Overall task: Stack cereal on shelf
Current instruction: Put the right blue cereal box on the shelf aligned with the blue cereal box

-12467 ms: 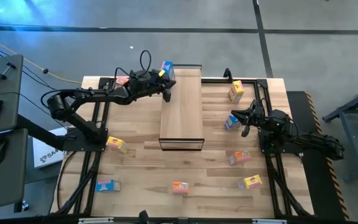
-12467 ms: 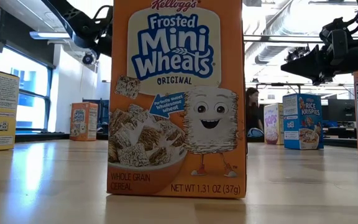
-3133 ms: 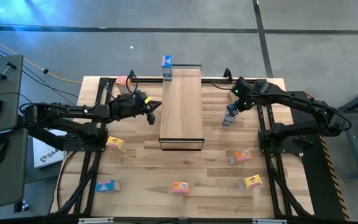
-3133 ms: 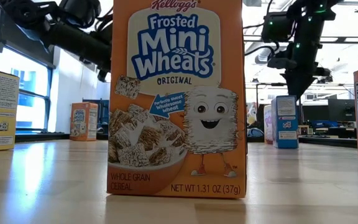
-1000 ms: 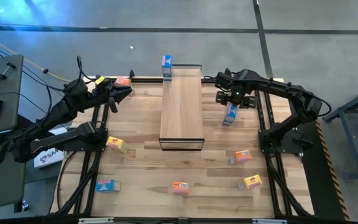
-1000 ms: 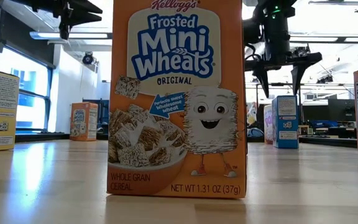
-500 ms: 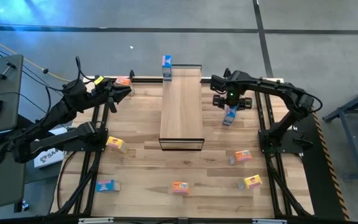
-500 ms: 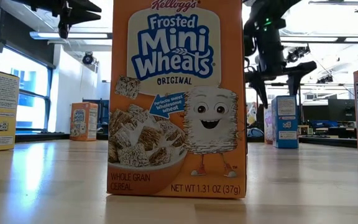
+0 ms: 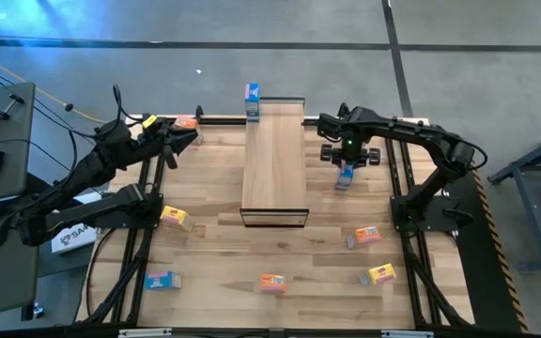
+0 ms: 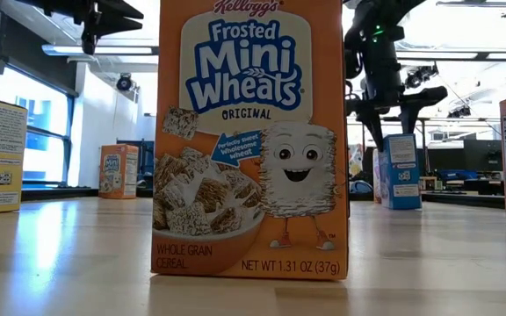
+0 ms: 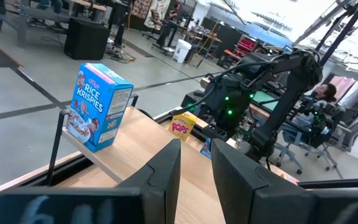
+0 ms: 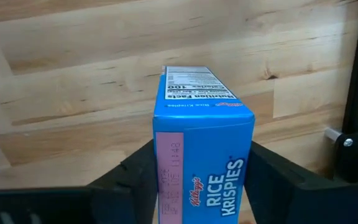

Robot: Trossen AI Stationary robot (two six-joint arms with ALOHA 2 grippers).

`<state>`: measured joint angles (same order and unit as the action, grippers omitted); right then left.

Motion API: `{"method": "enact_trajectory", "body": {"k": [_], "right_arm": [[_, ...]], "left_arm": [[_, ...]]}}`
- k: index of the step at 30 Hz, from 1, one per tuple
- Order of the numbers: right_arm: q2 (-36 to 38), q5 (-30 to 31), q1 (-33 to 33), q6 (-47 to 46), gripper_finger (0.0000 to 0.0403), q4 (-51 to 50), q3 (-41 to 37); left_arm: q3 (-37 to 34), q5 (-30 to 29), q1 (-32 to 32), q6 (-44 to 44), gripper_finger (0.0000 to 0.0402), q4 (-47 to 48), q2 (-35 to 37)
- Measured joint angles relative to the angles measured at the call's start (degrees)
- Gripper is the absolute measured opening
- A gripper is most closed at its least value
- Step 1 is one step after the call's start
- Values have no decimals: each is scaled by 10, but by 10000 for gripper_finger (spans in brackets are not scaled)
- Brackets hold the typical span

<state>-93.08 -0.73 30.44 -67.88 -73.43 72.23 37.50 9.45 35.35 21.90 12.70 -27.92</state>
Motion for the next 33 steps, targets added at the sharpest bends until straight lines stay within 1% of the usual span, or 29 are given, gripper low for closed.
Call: {"method": "enact_trajectory", "body": {"k": [5,8,11,15,20,23,25,30,31,33], "right_arm": [[18,-25,0,4,170,-4,2],[30,-38,-3,-2,170,-28,35],[33,-40,-6,-2,170,-72,102],[34,-35,-16,-13,170,-119,227],[29,12,-42,-29,170,-121,377],[0,43,-54,-15,170,-89,454],[-31,53,-59,8,170,-61,500],[-140,43,-52,62,170,-57,621],[-158,37,-49,69,170,-54,629],[-167,12,-40,77,170,-25,598]], "left_arm": [[0,-11,0,0,83,0,0],[0,-11,0,0,83,0,0],[0,-11,0,0,83,0,0],[0,-11,0,3,83,0,0],[0,-11,0,1,83,0,0],[0,-11,0,1,83,0,-2],[0,-11,0,1,83,0,-6],[0,-12,0,0,83,0,-12],[0,-13,0,0,83,0,-12],[0,-17,0,0,83,0,-12]]}}
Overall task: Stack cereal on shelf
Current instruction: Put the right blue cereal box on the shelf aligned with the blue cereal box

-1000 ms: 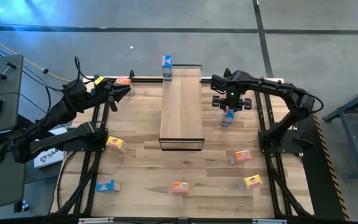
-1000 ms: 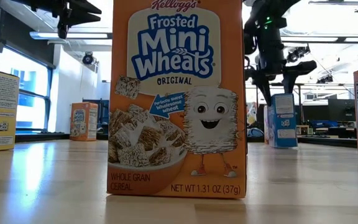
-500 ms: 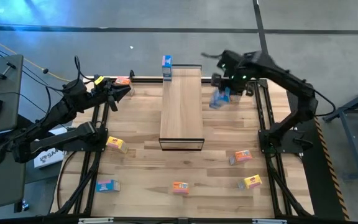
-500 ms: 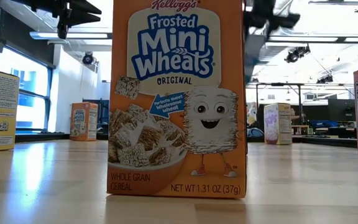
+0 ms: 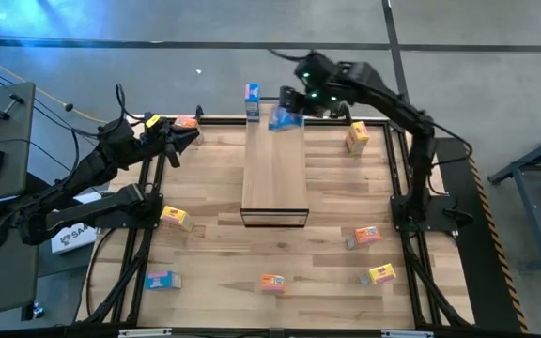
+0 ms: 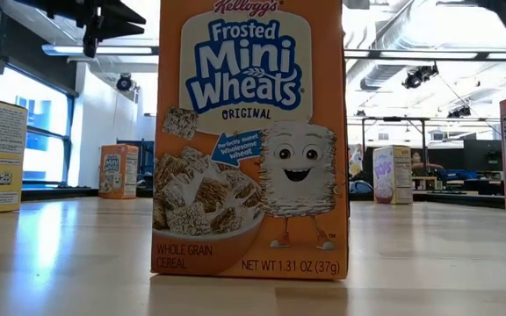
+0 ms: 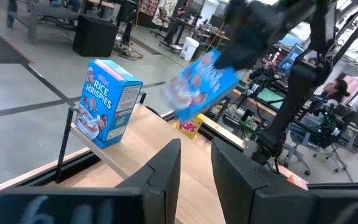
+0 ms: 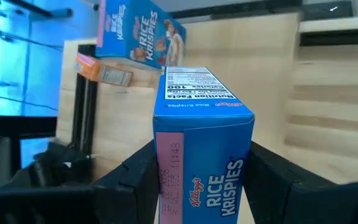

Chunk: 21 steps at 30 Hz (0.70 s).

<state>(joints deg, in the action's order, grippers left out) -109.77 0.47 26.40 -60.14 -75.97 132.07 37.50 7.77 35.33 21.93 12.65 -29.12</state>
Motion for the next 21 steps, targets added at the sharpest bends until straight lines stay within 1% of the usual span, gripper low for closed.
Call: {"method": "enact_trajectory", "body": {"k": [1,4,15,21], "right_arm": [[-6,-10,3,1,170,4,-12],[-23,-16,5,10,170,-9,-26],[-30,16,-2,22,170,-8,-27],[-38,14,-10,33,170,2,-27]], "left_arm": [[0,-3,0,0,83,0,0],[0,-6,0,0,83,0,0],[0,-5,0,4,83,0,0],[0,-5,0,5,83,0,0]]}}
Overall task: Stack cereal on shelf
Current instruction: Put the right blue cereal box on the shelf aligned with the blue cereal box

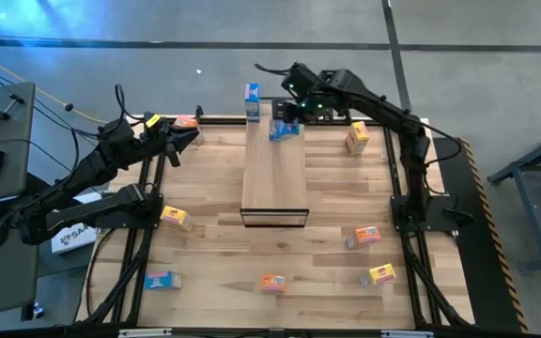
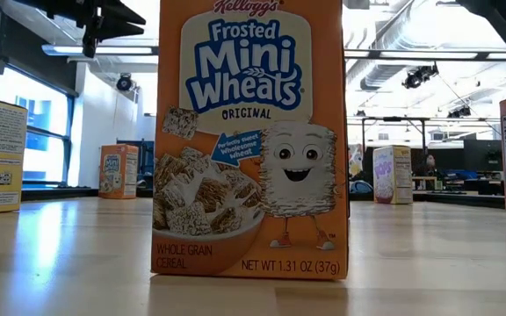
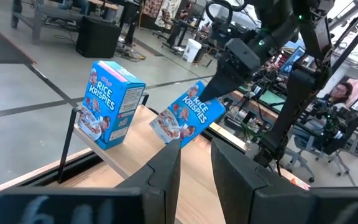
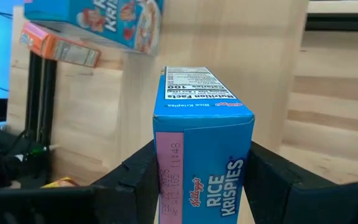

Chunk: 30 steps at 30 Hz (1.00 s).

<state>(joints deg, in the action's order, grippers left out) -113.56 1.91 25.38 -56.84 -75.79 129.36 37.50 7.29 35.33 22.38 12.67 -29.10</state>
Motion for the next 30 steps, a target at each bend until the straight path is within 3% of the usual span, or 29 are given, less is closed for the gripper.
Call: {"method": "enact_trajectory", "body": {"k": [11,21,25,30], "right_arm": [[-4,10,-4,4,241,49,0],[-2,26,-4,94,243,78,33],[33,40,-4,170,206,38,41],[57,81,-4,194,87,-75,12]], "left_arm": [[0,0,0,0,83,0,0],[0,0,0,0,83,0,0],[0,0,0,0,81,0,0],[0,0,0,0,62,0,0]]}}
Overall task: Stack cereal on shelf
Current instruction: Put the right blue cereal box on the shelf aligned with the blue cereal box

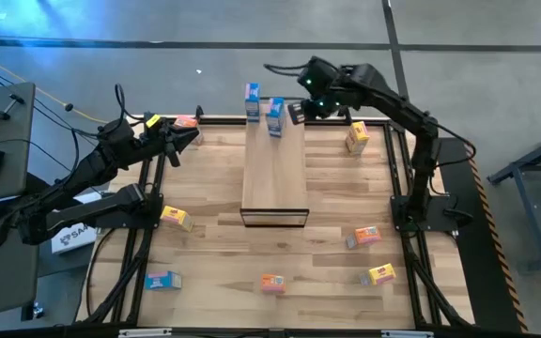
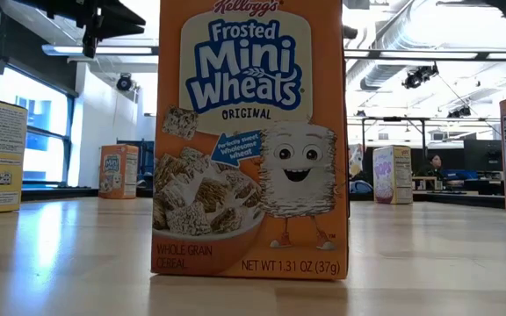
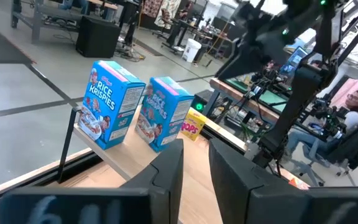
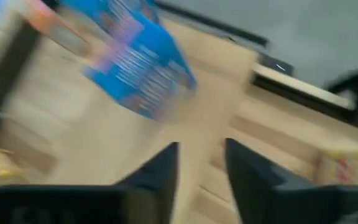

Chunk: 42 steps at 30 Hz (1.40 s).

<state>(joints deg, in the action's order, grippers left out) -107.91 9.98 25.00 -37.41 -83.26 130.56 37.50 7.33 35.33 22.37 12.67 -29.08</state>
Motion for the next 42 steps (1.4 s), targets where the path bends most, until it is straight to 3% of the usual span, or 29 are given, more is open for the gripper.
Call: {"method": "enact_trajectory", "body": {"k": [2,4,9,14,17,21,25,32,42], "right_arm": [[0,5,-8,5,31,17,-19],[0,4,-19,17,11,55,-48],[9,43,-36,14,8,121,-129],[79,70,-38,-4,2,200,-236],[136,56,-35,-13,1,307,-333],[198,12,-34,-30,1,520,-478],[219,21,-38,-76,3,630,-569],[214,17,-42,-68,12,658,-596],[148,25,-27,-62,2,736,-596]], "left_arm": [[0,0,0,-2,49,0,-1],[0,0,0,-8,36,0,-4],[0,-7,0,-15,4,0,-5],[0,-9,0,-15,1,0,-5],[0,-9,0,-16,1,0,-6],[0,-9,3,-20,0,0,-10],[0,-9,15,-16,0,0,-15],[0,-9,30,-1,0,-2,-16],[0,-9,35,7,0,-6,-24]]}}
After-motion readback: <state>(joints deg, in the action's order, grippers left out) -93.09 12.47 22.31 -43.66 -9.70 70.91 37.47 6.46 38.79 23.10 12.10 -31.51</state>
